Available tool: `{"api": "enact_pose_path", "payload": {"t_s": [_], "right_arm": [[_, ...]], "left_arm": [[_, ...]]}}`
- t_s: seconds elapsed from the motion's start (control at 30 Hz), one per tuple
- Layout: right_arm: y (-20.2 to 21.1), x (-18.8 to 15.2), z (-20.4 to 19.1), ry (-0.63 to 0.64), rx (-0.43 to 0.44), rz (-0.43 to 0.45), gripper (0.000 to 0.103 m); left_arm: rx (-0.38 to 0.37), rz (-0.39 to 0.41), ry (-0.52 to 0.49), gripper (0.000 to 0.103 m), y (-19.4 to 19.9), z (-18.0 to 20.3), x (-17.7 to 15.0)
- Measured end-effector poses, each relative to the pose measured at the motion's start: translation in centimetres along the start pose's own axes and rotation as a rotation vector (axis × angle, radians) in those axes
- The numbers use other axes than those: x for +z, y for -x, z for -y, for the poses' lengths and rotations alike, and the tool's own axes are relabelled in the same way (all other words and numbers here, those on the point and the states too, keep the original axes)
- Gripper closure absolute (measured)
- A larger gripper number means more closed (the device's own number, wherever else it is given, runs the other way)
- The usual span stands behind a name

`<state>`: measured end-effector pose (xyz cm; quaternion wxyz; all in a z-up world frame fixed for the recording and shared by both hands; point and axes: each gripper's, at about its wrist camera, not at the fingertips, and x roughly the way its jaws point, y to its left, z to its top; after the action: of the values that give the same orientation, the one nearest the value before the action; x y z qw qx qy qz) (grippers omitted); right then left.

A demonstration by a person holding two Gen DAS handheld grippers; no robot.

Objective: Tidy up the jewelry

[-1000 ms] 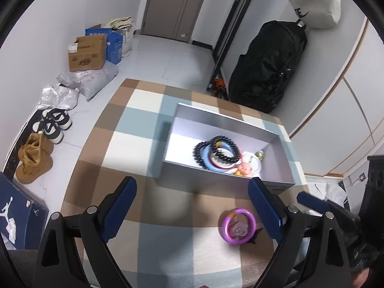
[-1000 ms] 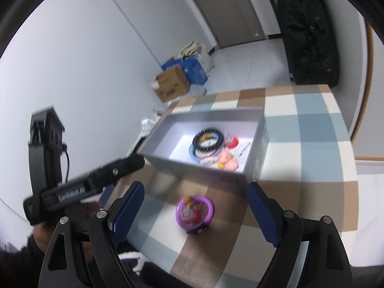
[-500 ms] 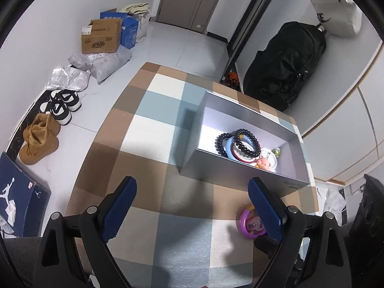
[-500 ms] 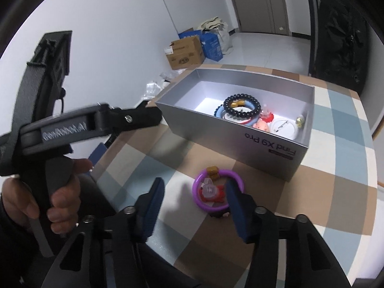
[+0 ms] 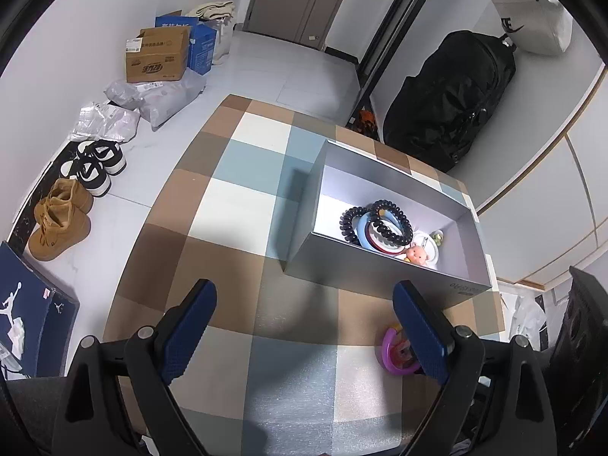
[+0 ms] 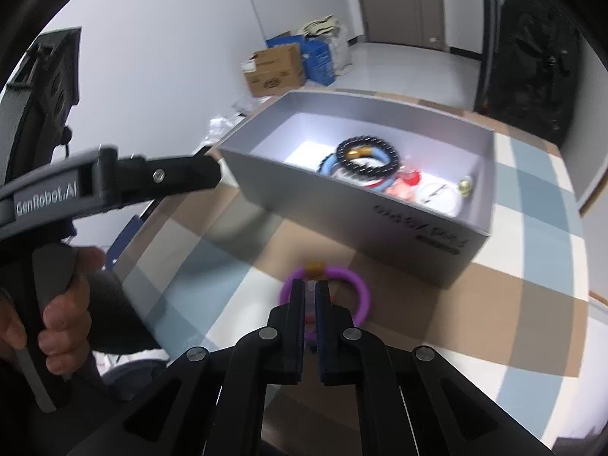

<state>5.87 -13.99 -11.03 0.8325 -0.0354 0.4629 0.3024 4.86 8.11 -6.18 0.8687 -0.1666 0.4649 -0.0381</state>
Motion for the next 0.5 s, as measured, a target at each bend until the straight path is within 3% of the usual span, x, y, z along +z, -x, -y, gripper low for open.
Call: {"api": "enact_pose_path", "payload": {"t_s": [0.17, 0.5], "right_arm": [[1.0, 0.4, 0.9, -0.053, 0.04, 0.036, 0.099], [5.3, 1.2, 4.5, -0.211, 0.071, 0.184, 0.099]], "left_arm": [[0.001, -0.004, -0.027, 0.012, -0.1, 0.5, -0.2], [-0.119, -0.11, -0.193, 0.012, -1.3, 4.6, -2.0]]}}
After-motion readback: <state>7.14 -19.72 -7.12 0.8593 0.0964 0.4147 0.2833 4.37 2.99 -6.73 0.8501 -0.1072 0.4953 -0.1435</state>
